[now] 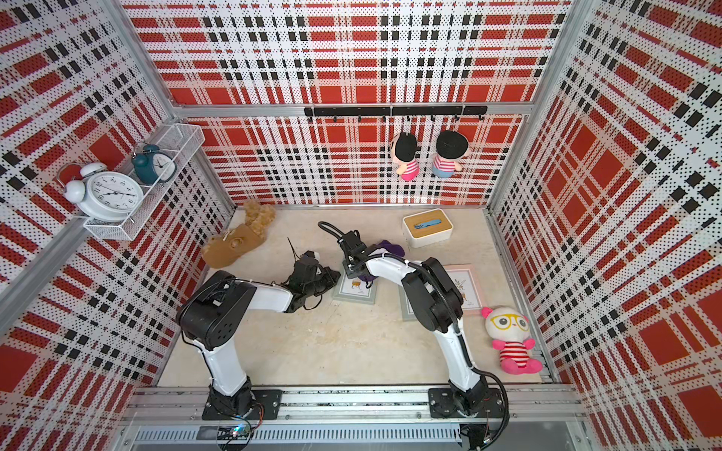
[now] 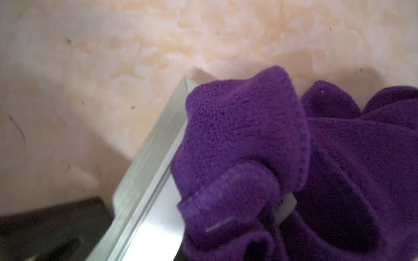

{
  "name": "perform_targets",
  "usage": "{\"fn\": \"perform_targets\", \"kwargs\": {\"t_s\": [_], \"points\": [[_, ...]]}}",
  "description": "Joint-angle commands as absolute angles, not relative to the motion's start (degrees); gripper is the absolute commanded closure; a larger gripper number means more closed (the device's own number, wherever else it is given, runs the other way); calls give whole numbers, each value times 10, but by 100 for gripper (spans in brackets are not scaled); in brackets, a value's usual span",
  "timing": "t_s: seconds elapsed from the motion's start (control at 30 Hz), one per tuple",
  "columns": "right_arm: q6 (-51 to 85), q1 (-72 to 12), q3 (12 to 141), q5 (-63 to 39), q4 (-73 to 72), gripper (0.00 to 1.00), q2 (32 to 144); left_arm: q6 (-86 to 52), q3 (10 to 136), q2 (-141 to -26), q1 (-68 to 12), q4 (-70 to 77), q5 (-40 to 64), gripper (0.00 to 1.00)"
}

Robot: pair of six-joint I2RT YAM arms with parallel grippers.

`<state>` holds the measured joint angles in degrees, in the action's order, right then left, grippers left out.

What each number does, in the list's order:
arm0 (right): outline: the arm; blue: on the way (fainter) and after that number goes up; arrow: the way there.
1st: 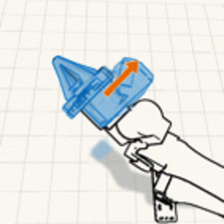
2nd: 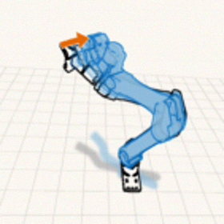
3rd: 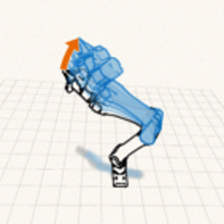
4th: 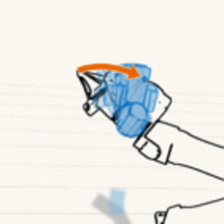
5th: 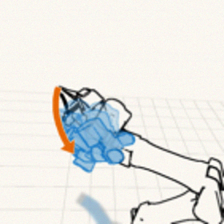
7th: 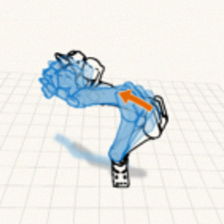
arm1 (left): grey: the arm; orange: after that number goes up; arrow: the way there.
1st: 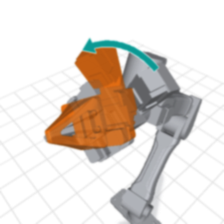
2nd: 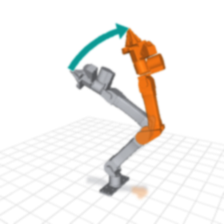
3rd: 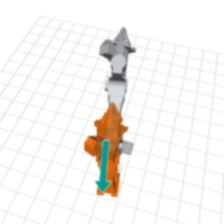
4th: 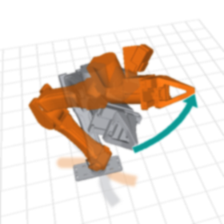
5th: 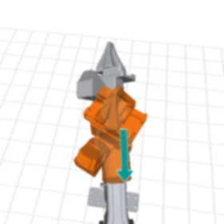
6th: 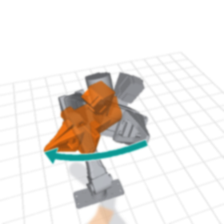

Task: Wipe the picture frame with a cloth
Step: Wipe the dirt from the picture frame.

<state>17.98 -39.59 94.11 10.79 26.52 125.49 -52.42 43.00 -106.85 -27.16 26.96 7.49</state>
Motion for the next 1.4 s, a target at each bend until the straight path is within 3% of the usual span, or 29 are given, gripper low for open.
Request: {"fn": "perform_targets", "kwargs": {"t_s": [0.0,0.13,0.37,0.53,0.7,0.93,1.07,1.23,1.37], "points": [[201,-393,985,59,275,100,1315,-516,409,-1117,-280,124,75,85],[220,-417,957,17,272,100,1306,-516,411,-1117,-281,124,74,85],[281,-426,755,18,227,100,1189,-515,412,-1123,-280,125,77,85],[289,-383,889,66,271,100,1259,-514,412,-1120,-280,122,76,85],[268,-394,981,45,305,100,1304,-512,417,-1113,-281,113,73,85],[280,-445,749,-2,275,100,1184,-517,419,-1116,-281,113,66,85],[252,-430,708,79,320,100,1143,-520,416,-1114,-281,116,66,85],[233,-370,809,190,358,100,1152,-513,420,-1106,-282,118,79,85],[249,-359,863,209,314,100,1107,-484,462,-1084,-281,84,86,77]]}}
